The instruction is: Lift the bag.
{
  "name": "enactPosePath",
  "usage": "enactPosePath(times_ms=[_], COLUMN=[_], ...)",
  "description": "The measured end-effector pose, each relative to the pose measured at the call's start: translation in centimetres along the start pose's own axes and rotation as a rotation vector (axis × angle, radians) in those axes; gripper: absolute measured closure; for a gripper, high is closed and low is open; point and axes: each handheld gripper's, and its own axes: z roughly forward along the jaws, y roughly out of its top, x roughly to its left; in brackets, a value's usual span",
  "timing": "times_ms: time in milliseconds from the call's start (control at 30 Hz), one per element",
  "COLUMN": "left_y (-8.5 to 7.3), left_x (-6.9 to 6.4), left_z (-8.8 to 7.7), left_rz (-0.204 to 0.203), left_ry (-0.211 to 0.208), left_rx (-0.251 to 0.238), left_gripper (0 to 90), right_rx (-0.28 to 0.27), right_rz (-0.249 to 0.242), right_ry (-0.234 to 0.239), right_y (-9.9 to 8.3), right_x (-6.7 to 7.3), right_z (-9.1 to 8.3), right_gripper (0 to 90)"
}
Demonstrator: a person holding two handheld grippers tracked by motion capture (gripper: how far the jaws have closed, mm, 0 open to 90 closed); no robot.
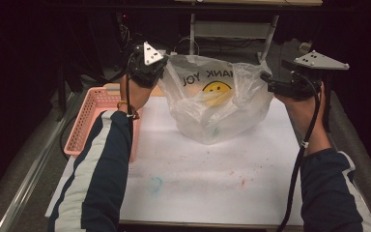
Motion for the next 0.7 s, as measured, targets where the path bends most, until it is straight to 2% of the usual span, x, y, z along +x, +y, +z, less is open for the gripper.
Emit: enactPosePath(times_ms=[100,167,267,367,433,567,633,700], left_y=[-0.2,-0.4,-0.7,-1.2,-1.6,-2.7,-3.2,-3.9], left_x=[-0.3,-0.5,-0.7,-0.8,-1.0,-1.2,-1.4,-1.7], left_z=[0.1,0.1,-0.2,-0.8,-1.3,-2.5,-3.1,-3.8], left_rz=[0.013,0.020,0.018,0.015,0.017,0.015,0.008,0.020], left_ry=[0.001,0.001,-0.002,-0.014,-0.013,-0.019,-0.028,-0.030], left_rx=[0.005,0.007,-0.004,-0.018,-0.034,-0.064,-0.080,-0.097], left_gripper=[87.4,87.3,87.1,79.4,78.7,71.2,66.5,63.7], right_rx=[0.012,0.019,0.012,0.005,-0.007,-0.040,-0.044,-0.042], right_rz=[-0.022,-0.043,-0.064,-0.083,-0.076,-0.062,-0.053,-0.058], right_ry=[0.044,0.055,0.039,0.014,0.016,0.009,0.011,0.002], right_y=[0.5,0.7,0.7,0.2,-0.4,-1.5,-2.0,-2.6], right_x=[1.0,1.8,2.6,3.1,3.2,3.2,3.2,3.2], right_z=[-0.4,-0.7,-1.2,-1.4,-1.5,-1.9,-2.0,-2.2], right_gripper=[19.4,18.3,17.7,17.7,17.8,18.5,18.5,18.5])
